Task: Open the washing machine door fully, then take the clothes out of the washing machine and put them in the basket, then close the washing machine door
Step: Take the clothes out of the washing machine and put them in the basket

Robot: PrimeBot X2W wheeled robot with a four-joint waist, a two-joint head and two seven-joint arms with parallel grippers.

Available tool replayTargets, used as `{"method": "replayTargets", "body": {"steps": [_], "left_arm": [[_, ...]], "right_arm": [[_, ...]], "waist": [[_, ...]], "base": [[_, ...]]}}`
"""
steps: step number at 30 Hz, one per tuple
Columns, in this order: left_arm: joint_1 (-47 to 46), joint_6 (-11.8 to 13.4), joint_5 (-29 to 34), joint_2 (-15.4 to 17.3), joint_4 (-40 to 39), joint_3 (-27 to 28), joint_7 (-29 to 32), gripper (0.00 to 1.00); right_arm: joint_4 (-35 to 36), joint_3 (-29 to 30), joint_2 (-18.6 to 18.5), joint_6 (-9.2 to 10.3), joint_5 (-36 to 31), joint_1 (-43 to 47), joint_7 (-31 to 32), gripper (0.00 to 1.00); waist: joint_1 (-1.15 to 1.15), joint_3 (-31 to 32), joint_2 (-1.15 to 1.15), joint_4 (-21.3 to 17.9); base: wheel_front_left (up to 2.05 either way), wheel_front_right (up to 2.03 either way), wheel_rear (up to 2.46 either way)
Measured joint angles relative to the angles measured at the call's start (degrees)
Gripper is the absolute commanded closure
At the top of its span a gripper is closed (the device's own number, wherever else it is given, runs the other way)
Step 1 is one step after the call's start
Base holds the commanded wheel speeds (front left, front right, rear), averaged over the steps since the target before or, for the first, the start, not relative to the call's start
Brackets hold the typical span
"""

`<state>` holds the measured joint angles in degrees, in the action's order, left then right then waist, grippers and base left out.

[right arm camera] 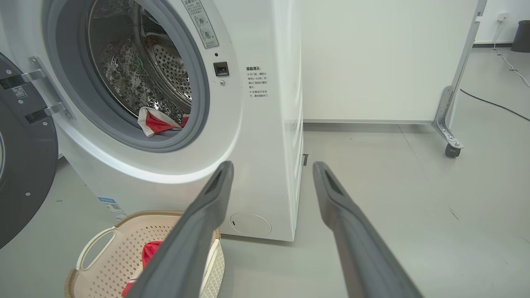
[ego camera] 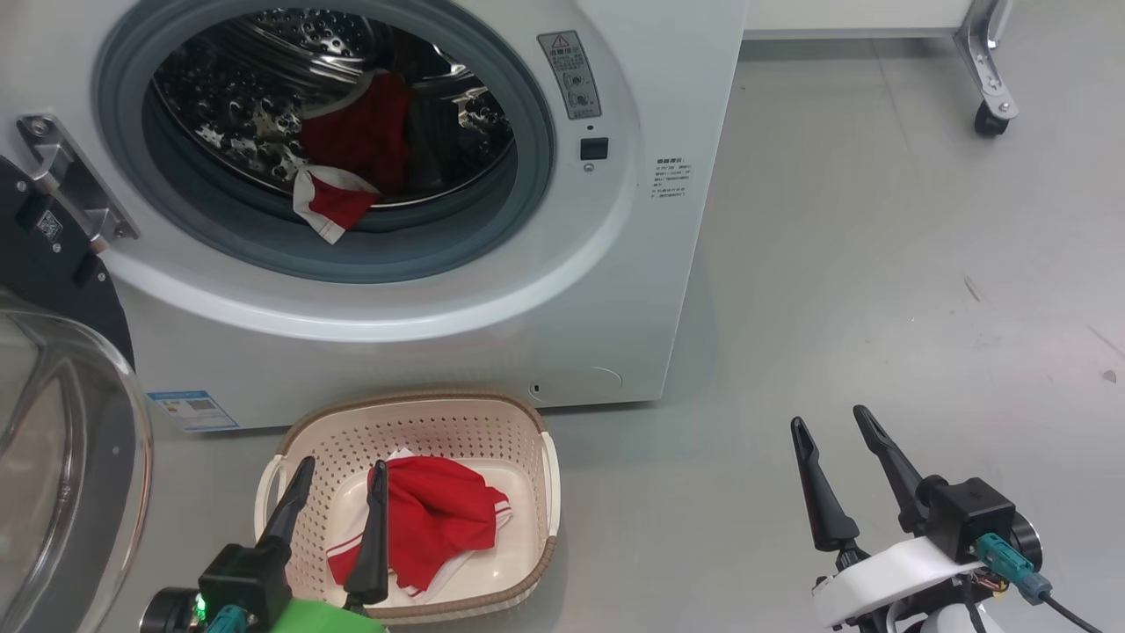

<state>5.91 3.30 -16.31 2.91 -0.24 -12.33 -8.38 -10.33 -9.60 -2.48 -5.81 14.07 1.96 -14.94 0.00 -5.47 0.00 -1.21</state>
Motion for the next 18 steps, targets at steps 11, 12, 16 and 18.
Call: {"method": "replayTargets", "body": {"steps": [11, 12, 16, 18], "left_arm": [[-4.57, -0.04, -0.18, -0.01, 0.35, -0.49, 1.63, 0.00], [-5.55, -0.04, -0.18, -0.01, 0.73, -0.48, 1.83, 0.00], [-9.10, -0.04, -0.18, -0.01, 3.02, -0.29, 3.28, 0.00], [-10.97, -0.05, -0.18, 0.05, 4.46, -0.10, 4.77, 0.00]], "right_arm": [[2.15, -0.75, -0.01, -0.01, -0.42, -1.78, 0.00, 0.00], [2.30, -0.93, -0.01, -0.01, -0.47, -2.15, 0.00, 0.00], [2.93, -1.80, -0.02, -0.08, -0.53, -3.87, 0.00, 0.00], [3.46, -2.22, -0.02, -0.09, -0.52, -4.77, 0.00, 0.00]], "waist": [[0.00, -6.44, 0.00, -0.75], [0.00, -7.16, 0.00, -0.86], [0.00, -10.15, 0.00, -1.43], [0.00, -11.69, 0.00, -1.81]], "base": [[0.00, 0.00, 0.00], [0.00, 0.00, 0.00], [0.00, 0.00, 0.00], [0.00, 0.00, 0.00]]}}
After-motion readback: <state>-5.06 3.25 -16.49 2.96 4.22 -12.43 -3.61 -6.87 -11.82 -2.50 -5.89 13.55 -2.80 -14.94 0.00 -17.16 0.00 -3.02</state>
